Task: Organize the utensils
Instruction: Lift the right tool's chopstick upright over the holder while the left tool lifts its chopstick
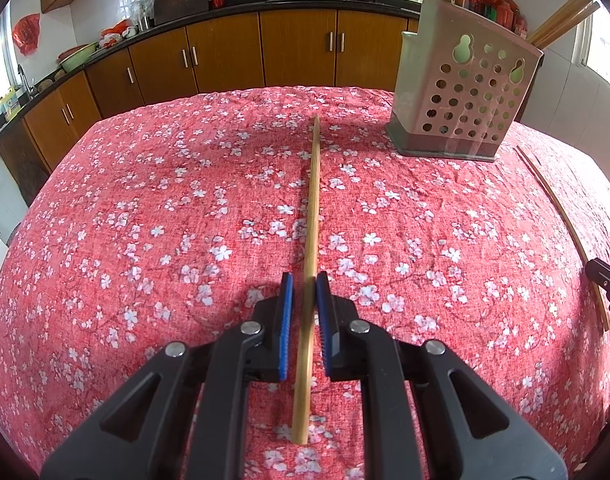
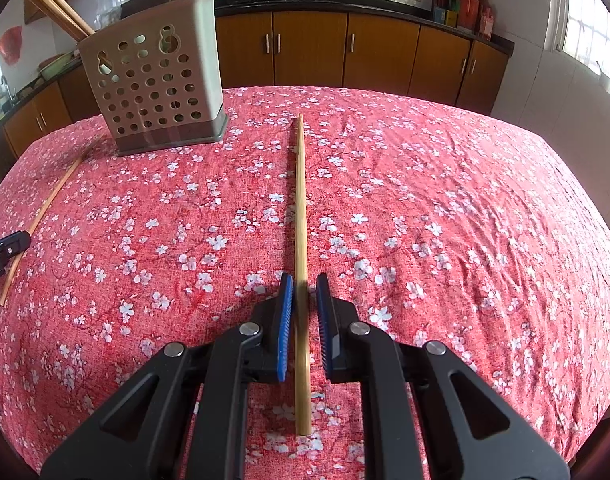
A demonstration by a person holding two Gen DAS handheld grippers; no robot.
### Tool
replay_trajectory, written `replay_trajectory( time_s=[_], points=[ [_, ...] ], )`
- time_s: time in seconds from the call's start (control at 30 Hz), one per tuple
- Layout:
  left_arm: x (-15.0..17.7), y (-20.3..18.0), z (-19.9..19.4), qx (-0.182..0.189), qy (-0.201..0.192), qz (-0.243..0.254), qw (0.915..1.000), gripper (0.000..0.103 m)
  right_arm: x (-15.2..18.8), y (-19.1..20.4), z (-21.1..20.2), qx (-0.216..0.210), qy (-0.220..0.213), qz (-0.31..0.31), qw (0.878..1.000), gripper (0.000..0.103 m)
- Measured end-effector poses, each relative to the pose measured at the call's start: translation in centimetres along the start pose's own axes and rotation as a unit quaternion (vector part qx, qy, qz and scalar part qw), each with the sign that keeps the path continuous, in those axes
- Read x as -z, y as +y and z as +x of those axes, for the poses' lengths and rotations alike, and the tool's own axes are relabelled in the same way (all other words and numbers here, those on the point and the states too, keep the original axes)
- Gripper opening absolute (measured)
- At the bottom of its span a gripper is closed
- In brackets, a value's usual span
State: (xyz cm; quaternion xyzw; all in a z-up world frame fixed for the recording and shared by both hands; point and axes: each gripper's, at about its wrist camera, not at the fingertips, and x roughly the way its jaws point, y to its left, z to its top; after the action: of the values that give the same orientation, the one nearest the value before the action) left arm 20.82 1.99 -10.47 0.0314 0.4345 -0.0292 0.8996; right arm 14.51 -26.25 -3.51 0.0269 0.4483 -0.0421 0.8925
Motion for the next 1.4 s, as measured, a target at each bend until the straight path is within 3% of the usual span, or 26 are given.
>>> replay_trajectory(
  time_s=[0.23,0.6,0.93,1.4],
  points=[
    [0.0,0.4,-0.8,0.006,-0.006,0.019,0.9998,0.008,0.2,-0.7,-1.1,-0.008,-0.021,-0.003,1.0,0.008],
    [-1.7,2.2,-6.2,0.013,-0.083,0.01,0.9964,0.008,-0.2,-2.2,-4.8,0.011,-0.09,-0.002,0.996,0.008],
    [-4.8,2.9,-11.9,0.018,-0.171,0.012,0.985,0.008,-2.8,-3.3,-8.8,0.02,-0.171,0.008,0.985,0.008],
    [-7.8,2.1,-17.6,0.052,-0.244,0.034,0.9677,0.008,-4.5,-3.5,-10.6,0.015,-0.217,0.02,0.976,0.008]
  ],
)
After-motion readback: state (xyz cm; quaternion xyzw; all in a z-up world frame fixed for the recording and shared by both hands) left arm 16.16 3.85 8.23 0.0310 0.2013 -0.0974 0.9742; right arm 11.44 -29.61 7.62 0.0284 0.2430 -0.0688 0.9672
